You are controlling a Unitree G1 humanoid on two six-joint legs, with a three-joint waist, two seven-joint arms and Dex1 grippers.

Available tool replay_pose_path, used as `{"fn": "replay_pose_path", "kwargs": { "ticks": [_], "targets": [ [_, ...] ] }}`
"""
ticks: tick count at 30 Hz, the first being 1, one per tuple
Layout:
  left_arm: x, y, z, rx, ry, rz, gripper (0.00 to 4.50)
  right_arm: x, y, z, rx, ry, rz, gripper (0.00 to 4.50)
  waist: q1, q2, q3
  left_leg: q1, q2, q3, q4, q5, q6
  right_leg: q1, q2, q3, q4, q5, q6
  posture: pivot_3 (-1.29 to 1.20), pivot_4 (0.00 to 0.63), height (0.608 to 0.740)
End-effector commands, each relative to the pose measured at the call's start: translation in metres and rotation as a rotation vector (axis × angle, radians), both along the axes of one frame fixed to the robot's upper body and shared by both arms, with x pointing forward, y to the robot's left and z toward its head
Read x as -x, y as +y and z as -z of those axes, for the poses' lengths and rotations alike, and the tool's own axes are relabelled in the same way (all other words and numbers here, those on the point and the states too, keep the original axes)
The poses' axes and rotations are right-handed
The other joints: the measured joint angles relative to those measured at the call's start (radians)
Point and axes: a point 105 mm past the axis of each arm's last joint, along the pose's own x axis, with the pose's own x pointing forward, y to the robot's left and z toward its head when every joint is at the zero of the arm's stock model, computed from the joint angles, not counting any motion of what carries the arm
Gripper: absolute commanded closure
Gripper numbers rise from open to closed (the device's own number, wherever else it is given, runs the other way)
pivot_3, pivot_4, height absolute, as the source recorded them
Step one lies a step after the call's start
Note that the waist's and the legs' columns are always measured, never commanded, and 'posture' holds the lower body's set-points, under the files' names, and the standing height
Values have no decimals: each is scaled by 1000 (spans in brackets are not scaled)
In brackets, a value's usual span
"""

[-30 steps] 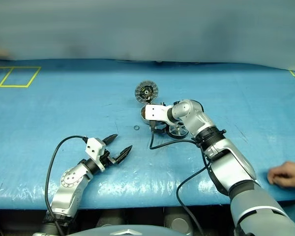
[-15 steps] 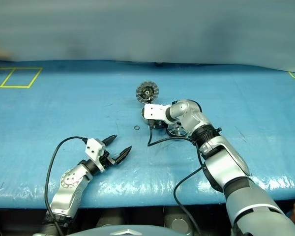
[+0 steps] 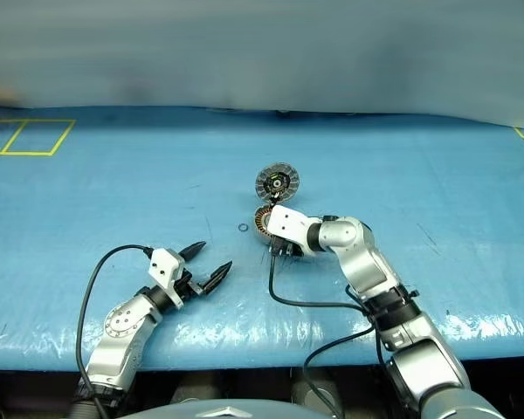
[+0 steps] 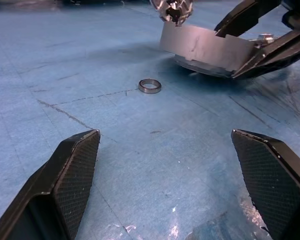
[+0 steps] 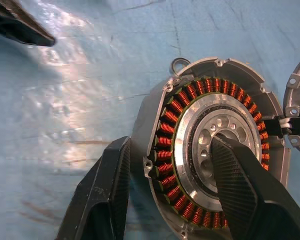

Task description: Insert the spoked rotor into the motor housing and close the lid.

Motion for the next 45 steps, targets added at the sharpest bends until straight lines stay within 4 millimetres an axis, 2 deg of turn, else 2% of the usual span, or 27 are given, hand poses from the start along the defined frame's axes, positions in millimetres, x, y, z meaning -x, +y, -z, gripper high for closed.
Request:
{"fn": "replay_pose_path", "kwargs": {
  "ticks": [1, 4, 7, 16, 19, 23, 30, 33, 35, 41, 45],
  "targets": [
    [-3, -2, -5, 0, -16, 15, 0, 30, 14, -7, -50, 28, -45, 2439, 1, 0, 0, 0, 0, 0, 0, 0, 0, 0, 0, 0, 0, 0, 0, 0, 150, 740],
    [-2, -3, -5, -1, -15, 21, 0, 49, 22, -3, -74, 58, -34, 2439, -1, 0, 0, 0, 0, 0, 0, 0, 0, 0, 0, 0, 0, -1, 0, 0, 150, 740],
    [-1, -2, -4, -5, -10, 24, 0, 58, 30, 1, -110, 96, -7, 2439, -3, -1, 0, 0, 0, 0, 0, 0, 0, -1, 0, 0, 0, -1, -1, 0, 150, 740],
    [1, 7, -5, -26, -8, 9, 0, 50, 42, 7, -163, 124, 109, 2439, -12, -2, 0, 0, 1, 0, 0, 0, 0, -1, 1, 0, 0, -2, -3, 0, 150, 740],
    [2, 9, -6, -29, -10, 3, 0, 53, 43, 10, -155, 138, 97, 1392, -11, -2, 0, 0, 1, 0, 0, 0, 0, -1, 1, 0, 0, -2, -3, 0, 150, 740],
    [3, 15, -8, -40, -11, -11, 0, 57, 51, -12, -293, 168, 98, 72, -8, -2, 0, -1, 1, 0, 0, 0, -1, -1, 0, 0, 0, -2, -3, 0, 150, 740],
    [2, 22, -13, -55, -20, -1, 0, 58, 52, -58, -526, 182, 104, 29, -8, -2, 0, -1, 1, 0, -1, 0, -1, -2, 0, 0, 0, -2, -3, 0, 150, 740],
    [2, 20, -16, -61, -27, 28, 0, 59, 45, -71, -586, 178, 102, 29, -7, -2, 0, -1, 1, 0, -1, 0, -1, -2, 0, 0, 0, -2, -3, 0, 150, 740],
    [2, 20, -19, -55, -37, 47, 0, 56, 34, -69, -589, 171, 126, 29, -6, -3, 0, -2, 1, 0, -1, 0, -1, -2, 0, 0, -1, -2, -3, 0, 150, 740],
    [-8, 20, -33, -39, -101, 71, 0, 54, -9, -42, -570, 139, 167, 29, 3, -4, 1, -3, 0, 0, -1, 0, 0, -2, -1, 0, -2, -3, -3, 0, 150, 740],
    [-20, 22, -40, -54, -129, 103, 0, 54, -38, -17, -576, 205, 237, 29, 0, -4, 1, -2, 0, 1, -1, 0, 0, -2, -1, 0, -1, -2, -2, 0, 150, 740]
  ]
}}
